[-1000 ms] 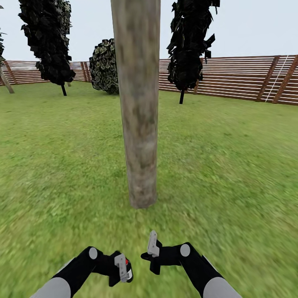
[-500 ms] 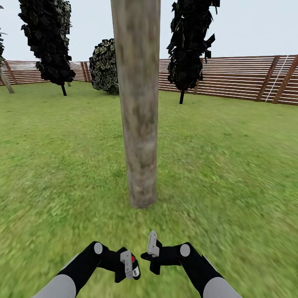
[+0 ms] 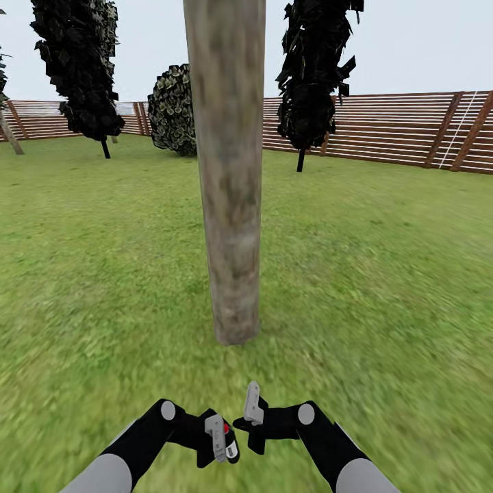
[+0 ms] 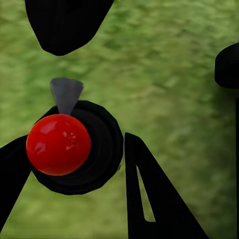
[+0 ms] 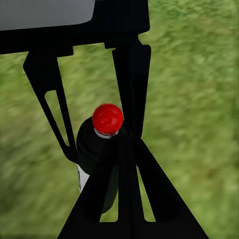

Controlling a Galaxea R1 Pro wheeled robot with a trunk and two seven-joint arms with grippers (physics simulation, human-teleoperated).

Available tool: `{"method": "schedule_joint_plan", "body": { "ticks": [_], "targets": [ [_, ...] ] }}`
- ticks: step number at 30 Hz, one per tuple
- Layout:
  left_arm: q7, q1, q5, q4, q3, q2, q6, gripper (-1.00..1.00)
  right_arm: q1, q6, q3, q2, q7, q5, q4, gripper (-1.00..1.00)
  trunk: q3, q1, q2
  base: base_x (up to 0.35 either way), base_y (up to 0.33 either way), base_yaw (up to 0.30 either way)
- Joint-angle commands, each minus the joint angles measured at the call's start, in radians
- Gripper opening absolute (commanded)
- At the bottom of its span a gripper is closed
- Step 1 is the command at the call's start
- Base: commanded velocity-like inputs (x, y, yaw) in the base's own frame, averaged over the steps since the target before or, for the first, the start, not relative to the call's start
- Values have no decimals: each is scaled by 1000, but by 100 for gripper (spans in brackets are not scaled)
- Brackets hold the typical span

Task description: In the garden, pick up the pesticide atomizer on the floor and spray pesticide onto both trees until each tree trunk is fully covered.

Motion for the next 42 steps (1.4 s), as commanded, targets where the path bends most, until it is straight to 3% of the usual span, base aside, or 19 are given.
{"method": "schedule_joint_plan", "body": {
  "ticks": [1, 20, 28, 42],
  "targets": [
    [-1, -1, -9, -1, 1, 0, -11, -100, 0, -5, -1, 0, 1, 9, -1, -100, -1, 0, 0, 0, 0, 0],
    [-4, -1, -2, -1, 3, -2, -11, -100, 0, -5, -1, 0, 0, 9, -2, -100, -1, 0, 0, 0, 0, 0],
    [-4, -1, -2, -1, 3, -17, -12, -100, 0, -5, -1, 0, 0, 9, -2, -100, -1, 0, 0, 0, 0, 0],
    [-3, 2, 0, 8, 7, -11, -14, -100, 0, -5, -1, 0, 0, 9, -1, -100, -1, 0, 0, 0, 0, 0]
  ]
}}
